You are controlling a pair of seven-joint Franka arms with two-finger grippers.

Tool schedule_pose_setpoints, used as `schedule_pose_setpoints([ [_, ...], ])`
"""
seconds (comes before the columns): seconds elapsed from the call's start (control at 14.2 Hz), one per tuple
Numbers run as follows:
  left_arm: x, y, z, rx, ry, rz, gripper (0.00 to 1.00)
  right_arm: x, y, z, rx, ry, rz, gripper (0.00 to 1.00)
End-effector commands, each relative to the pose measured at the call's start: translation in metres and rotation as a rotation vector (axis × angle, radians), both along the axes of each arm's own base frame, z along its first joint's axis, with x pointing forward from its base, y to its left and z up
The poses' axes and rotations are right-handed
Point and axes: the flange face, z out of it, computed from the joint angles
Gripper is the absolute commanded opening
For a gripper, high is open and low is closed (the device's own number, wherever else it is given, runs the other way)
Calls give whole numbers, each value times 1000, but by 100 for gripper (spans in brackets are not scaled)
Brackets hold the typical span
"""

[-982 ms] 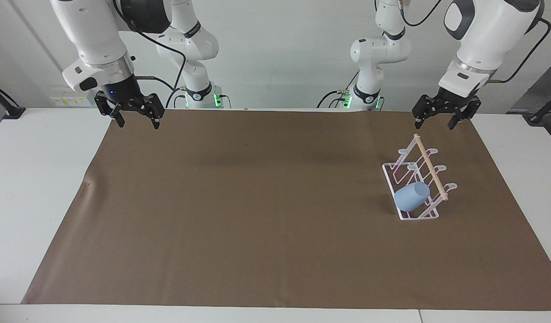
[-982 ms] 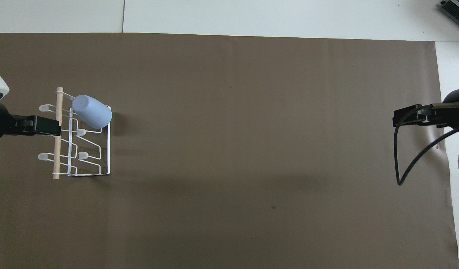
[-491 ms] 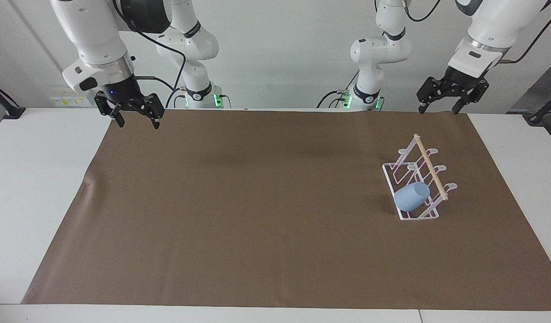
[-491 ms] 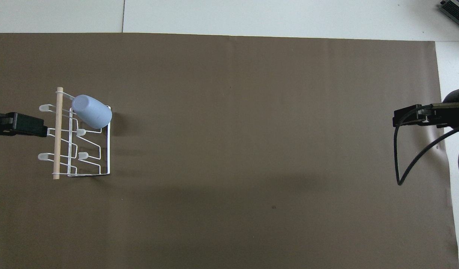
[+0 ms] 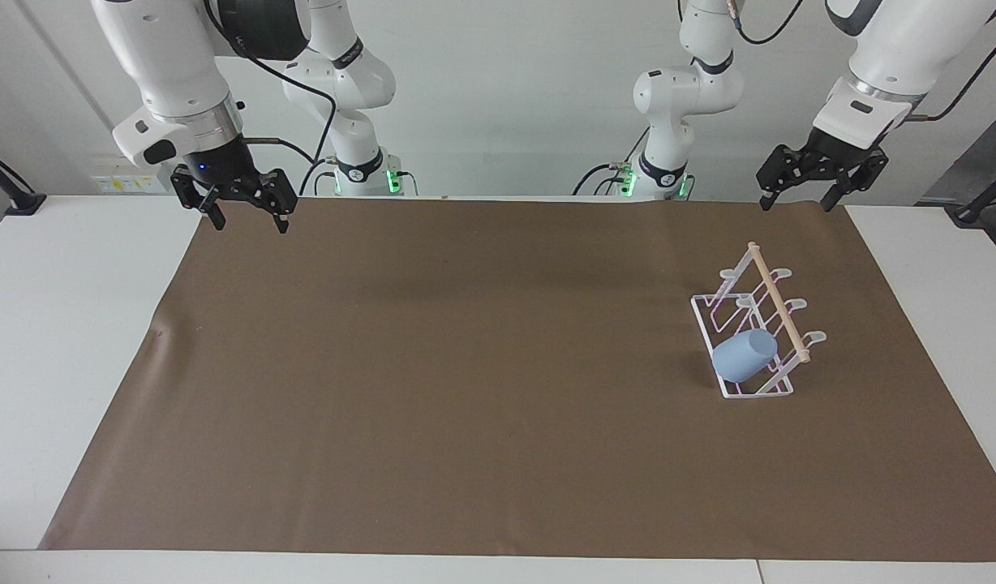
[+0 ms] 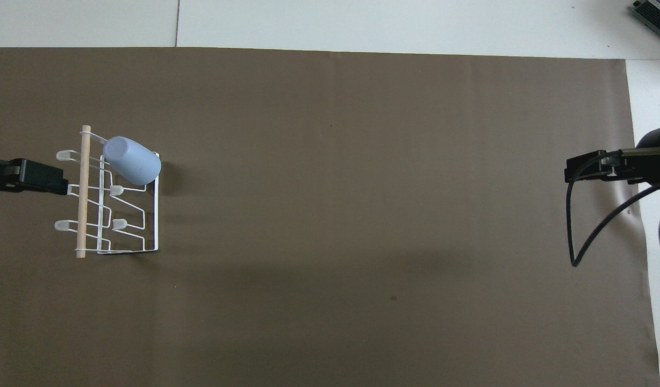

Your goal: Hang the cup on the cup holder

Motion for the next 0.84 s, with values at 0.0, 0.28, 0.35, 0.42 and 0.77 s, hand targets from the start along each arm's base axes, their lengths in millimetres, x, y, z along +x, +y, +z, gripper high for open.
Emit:
schedule_pose_setpoints([
  [0.0, -3, -2, -1, 18, 6, -1, 100, -4, -2, 0, -1, 12, -11, 100],
  [0.28, -2, -4, 1, 17, -9, -14, 100, -4, -2, 0, -1, 12, -11, 100],
  [0.35, -2, -3, 2, 17, -11, -15, 100, -4, -2, 0, -3, 12, -11, 100],
  [0.42, -2, -3, 2, 16, -12, -14, 100, -4, -2, 0, -1, 12, -11, 100],
  [0.77, -1, -3, 1, 17, -11, -14, 100, -4, -2, 0, -3, 12, -11, 100],
])
